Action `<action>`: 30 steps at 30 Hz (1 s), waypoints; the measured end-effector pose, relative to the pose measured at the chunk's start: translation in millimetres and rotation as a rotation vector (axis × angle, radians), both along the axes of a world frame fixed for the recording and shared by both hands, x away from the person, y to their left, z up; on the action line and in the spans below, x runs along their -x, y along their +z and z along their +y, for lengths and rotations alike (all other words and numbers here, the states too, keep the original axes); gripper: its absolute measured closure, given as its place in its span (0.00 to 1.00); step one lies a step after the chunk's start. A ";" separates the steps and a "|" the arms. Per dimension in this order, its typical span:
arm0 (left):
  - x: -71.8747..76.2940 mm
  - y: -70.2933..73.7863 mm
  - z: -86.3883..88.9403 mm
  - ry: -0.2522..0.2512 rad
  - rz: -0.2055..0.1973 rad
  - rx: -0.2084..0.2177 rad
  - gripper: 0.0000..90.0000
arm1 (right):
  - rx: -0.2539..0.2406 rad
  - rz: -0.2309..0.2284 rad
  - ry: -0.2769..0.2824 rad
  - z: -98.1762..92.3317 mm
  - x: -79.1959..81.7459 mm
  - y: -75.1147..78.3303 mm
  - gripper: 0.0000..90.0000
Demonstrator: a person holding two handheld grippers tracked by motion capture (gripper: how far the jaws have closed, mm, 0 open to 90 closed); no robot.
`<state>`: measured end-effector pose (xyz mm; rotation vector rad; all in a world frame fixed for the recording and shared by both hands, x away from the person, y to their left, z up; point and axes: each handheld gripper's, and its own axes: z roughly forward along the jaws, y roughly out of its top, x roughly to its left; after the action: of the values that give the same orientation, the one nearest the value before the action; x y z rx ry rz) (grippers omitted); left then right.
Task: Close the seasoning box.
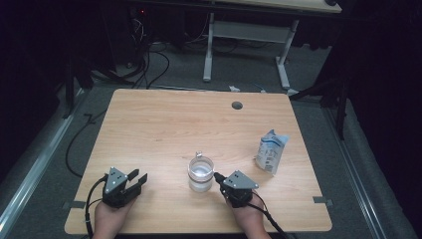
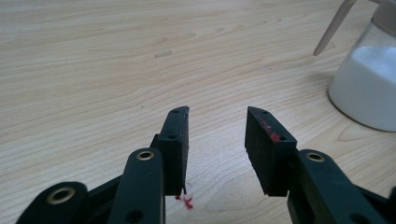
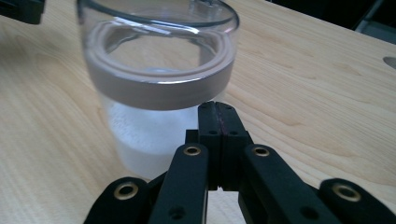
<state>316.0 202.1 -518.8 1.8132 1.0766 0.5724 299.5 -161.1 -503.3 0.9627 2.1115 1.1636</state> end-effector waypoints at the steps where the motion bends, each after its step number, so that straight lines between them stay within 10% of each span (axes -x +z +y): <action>1: 0.0 0.0 0.1 0.001 0.000 -0.001 0.66 | -0.005 -0.001 0.009 2.0 3.1 -0.3 1.00; 19: -0.3 -1.0 0.4 -0.003 0.003 -0.001 0.66 | 0.002 0.005 0.059 7.7 16.5 -2.5 1.00; 30: 0.7 1.6 22.9 0.070 -0.003 0.030 0.63 | -0.034 -0.003 -0.190 -89.6 0.5 -7.8 0.75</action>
<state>315.3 225.0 -517.2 1.7538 1.1438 0.5974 298.9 -250.8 -511.1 1.1488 1.9552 1.1067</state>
